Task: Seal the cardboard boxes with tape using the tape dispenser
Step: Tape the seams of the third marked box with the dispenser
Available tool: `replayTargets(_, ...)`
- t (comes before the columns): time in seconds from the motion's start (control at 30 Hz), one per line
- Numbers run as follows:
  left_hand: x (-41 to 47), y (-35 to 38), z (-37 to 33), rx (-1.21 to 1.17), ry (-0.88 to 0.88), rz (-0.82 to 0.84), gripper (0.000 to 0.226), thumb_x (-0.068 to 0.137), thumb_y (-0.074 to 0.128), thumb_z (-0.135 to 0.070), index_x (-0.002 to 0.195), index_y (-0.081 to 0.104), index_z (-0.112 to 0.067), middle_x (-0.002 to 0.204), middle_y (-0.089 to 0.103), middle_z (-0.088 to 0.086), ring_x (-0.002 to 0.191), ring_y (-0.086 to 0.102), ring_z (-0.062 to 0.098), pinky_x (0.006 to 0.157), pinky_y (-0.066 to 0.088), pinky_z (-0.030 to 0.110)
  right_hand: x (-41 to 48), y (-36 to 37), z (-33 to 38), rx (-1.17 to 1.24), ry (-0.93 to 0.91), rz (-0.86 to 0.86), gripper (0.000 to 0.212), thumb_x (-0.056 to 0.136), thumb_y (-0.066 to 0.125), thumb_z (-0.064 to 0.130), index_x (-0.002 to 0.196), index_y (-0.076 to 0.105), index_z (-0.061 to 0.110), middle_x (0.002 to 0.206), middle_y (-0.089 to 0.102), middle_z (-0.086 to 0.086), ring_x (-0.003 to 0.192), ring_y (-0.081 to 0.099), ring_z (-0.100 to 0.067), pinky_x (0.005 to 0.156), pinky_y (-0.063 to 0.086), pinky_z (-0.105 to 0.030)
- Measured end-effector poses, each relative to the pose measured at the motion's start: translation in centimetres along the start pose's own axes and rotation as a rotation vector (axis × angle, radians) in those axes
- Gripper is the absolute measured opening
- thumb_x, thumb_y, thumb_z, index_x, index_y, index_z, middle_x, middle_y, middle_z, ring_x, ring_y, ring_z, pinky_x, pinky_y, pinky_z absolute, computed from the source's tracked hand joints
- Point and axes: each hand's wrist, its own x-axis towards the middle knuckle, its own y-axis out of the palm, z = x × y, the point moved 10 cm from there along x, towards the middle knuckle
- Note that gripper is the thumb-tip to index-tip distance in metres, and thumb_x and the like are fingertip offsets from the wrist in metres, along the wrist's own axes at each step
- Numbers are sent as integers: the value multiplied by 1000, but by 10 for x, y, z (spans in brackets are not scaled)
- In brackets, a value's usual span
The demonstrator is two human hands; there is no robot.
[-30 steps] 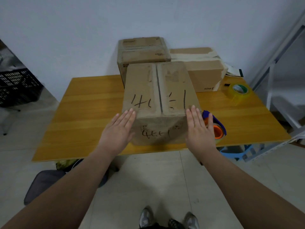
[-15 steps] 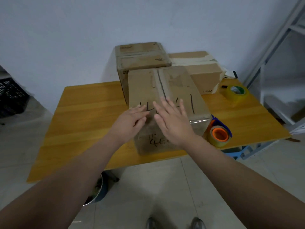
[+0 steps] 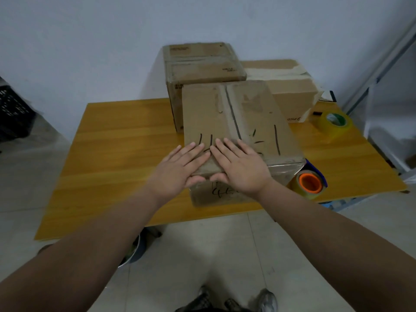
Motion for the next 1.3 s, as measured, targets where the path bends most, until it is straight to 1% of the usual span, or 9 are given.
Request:
replayTargets(0.13, -1, 2, -4, 129, 24, 23, 71, 84, 59, -44, 142, 36, -12, 148, 34, 10, 137, 31, 29, 111, 22, 46, -1, 6, 4, -71, -59, 38, 84, 87, 23, 64, 146, 27, 4, 151, 29, -17, 140, 28, -29, 116, 17, -47)
replayTargets(0.27, -7, 7, -1, 219, -18, 126, 80, 86, 40, -61, 147, 9, -21, 156, 14, 3, 144, 11, 21, 116, 1, 43, -5, 9, 2, -109, -85, 67, 94, 84, 35, 70, 151, 7, 9, 158, 8, -13, 145, 12, -25, 118, 2, -46)
replayTargets(0.4, 3, -7, -14, 198, -108, 102, 82, 84, 0, -69, 149, 15, -22, 156, 9, -1, 145, 4, 16, 115, -10, 42, -28, 2, -27, 42, -1, 19, 79, 88, 1, 68, 151, 6, 19, 158, 5, -5, 146, 5, -19, 116, -8, -41)
replayTargets(0.5, 27, -14, -43, 131, -110, 53, 79, 85, -6, -61, 149, 19, -23, 157, 8, 1, 145, 2, 14, 114, -11, 35, -47, -1, -63, 126, 76, -18, 72, 90, -6, 60, 150, 14, 24, 158, 11, -3, 146, 6, -18, 115, -10, -39)
replayTargets(0.73, 96, 14, -95, 52, -83, 126, 62, 95, 4, -53, 150, 3, -25, 158, -3, -2, 144, -5, 13, 115, -6, 33, -67, 16, -140, 352, 323, 17, 62, 93, 3, 57, 148, 23, 36, 159, 10, 2, 146, -1, -15, 114, -10, -38)
replayTargets(0.97, 101, 32, -95, 222, -83, 163, 89, 78, 0, -72, 150, 0, -18, 158, 2, 3, 145, 1, 17, 114, -5, 33, -75, 31, -135, 386, 111, -21, 75, 85, 30, 60, 150, 22, 22, 158, 12, -6, 146, 0, -22, 116, 20, -43)
replayTargets(1.1, 101, 37, -94, 244, -90, 181, 88, 82, 13, -70, 149, -7, -17, 158, -4, 2, 145, -3, 16, 113, -8, 33, -73, 37, -131, 285, -55, -8, 84, 82, 55, 53, 148, 24, 12, 157, 16, -13, 146, 5, -29, 116, 18, -50)
replayTargets(1.2, 100, 34, -94, 247, -90, 174, 89, 80, 11, -71, 148, -9, -17, 157, -6, 2, 144, -4, 16, 115, -7, 33, -74, 36, -137, 432, -95, -15, 82, 85, 32, 71, 150, 18, 23, 158, 6, 1, 145, -6, -14, 118, 6, -40)
replayTargets(1.3, 99, 34, -92, 264, -93, 170, 89, 78, 8, -73, 145, -13, -19, 157, -7, 1, 144, -4, 16, 115, -7, 32, -85, 39, -159, 592, -24, -70, 63, 93, 22, 62, 149, 16, 33, 156, -1, 11, 142, -11, -4, 116, 7, -34)
